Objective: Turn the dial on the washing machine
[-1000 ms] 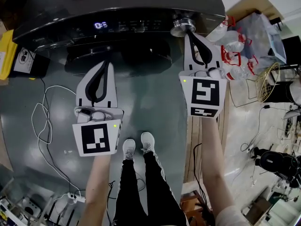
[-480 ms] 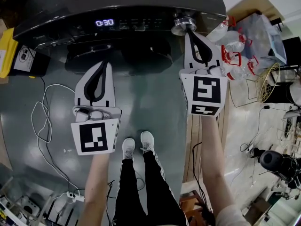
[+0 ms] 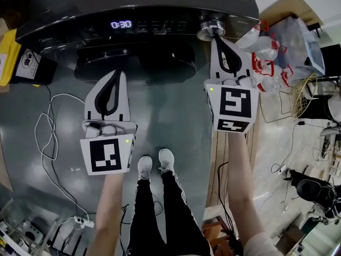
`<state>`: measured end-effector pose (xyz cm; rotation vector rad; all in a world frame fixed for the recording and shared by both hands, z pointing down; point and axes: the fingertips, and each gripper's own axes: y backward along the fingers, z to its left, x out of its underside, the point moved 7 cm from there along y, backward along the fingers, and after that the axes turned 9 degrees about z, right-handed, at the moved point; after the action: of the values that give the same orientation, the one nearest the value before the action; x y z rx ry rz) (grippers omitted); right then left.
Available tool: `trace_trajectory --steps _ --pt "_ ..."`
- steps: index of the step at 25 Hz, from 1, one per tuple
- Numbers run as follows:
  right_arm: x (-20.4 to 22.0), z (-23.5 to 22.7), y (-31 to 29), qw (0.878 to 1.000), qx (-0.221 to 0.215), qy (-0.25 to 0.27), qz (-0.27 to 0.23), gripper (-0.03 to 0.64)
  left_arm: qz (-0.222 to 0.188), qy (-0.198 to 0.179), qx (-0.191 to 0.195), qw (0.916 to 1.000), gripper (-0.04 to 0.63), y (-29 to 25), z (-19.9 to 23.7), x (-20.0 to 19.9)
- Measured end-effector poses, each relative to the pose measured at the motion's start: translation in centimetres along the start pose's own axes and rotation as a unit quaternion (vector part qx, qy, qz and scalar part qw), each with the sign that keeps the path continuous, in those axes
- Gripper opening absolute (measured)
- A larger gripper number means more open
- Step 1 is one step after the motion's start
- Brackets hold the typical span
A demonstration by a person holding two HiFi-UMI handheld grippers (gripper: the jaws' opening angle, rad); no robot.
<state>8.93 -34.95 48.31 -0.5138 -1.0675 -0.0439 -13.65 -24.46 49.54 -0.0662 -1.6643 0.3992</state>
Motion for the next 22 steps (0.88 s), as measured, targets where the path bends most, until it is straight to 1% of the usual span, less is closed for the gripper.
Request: trace_trajectory --steps 4,7,10,16,19,22 --pt "0.2 0.5 -0.1 1.0 0.002 0.002 0.0 0.002 -0.003 -0.001 -0.002 1.0 -0.002 0.1 0.0 -0.2" --pt "0.1 0.4 -0.1 1.0 0.004 -0.006 0.0 0.002 -0.003 -0.001 -0.002 1.0 -0.002 0.1 0.1 -0.1" --pt "0.1 0.6 -0.2 1.0 0.004 0.0 0.002 0.002 0.0 0.001 -0.003 1.0 -0.002 0.2 0.2 0.2" --pt "0.2 0.6 -0.2 1.0 0.001 -0.011 0.005 0.002 0.001 0.002 -0.006 1.0 -0.002 0.5 0.4 0.4" --pt "0.1 1.1 -0.3 1.0 -0.005 -0.006 0.006 0.002 0.001 0.003 -0.009 1.0 -0.002 0.6 0.7 0.4" --pt "0.0 1.7 -0.4 1.0 0.0 0.0 0.007 0.002 0.002 0.005 -0.011 0.9999 -0.002 0.8 1.0 0.6"
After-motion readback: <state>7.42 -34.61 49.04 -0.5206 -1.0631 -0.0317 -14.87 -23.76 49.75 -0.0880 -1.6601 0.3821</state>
